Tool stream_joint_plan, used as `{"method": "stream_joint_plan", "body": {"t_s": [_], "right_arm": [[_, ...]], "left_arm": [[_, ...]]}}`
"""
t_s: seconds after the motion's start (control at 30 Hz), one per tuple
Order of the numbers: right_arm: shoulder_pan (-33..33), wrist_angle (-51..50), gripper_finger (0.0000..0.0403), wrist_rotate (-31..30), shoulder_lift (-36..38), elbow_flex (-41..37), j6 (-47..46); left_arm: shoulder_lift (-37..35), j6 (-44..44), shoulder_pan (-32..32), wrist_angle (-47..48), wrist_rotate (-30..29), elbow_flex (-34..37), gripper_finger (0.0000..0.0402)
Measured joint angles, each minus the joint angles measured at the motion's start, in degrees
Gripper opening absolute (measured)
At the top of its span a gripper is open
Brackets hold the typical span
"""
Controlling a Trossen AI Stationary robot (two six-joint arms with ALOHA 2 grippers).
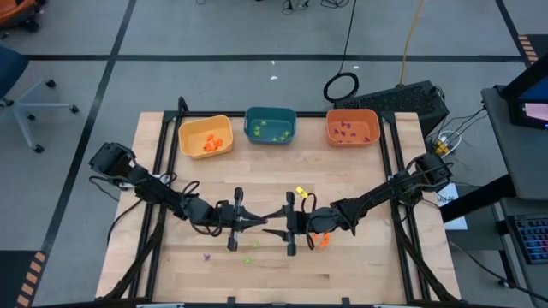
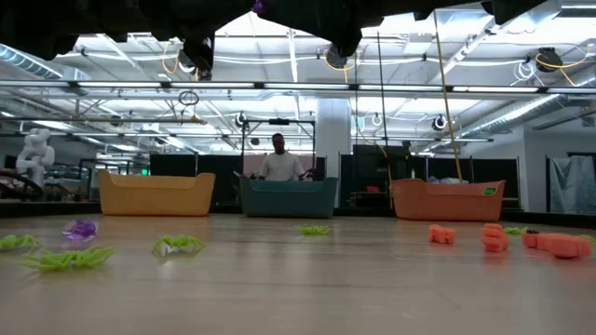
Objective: Sort Halloween decoration
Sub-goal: Put the violet witch hat toy into the orange bin
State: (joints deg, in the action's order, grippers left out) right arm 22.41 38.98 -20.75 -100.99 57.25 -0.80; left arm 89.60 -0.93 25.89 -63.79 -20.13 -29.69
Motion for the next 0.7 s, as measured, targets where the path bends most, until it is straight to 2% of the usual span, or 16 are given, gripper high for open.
{"method": "stream_joint_plan", "body": {"t_s": [0.53,0.7], "right_arm": [[-0.61,-0.25,0.0052,-0.03,0.02,0.0,0.47],[-0.59,-0.87,0.0037,-0.02,0.09,0.0,0.62]], "left_arm": [[0.0,0.09,0.02,0.11,-0.08,0.0,0.0006],[0.0,0.07,0.02,-0.03,-0.08,0.0,0.0016]]}}
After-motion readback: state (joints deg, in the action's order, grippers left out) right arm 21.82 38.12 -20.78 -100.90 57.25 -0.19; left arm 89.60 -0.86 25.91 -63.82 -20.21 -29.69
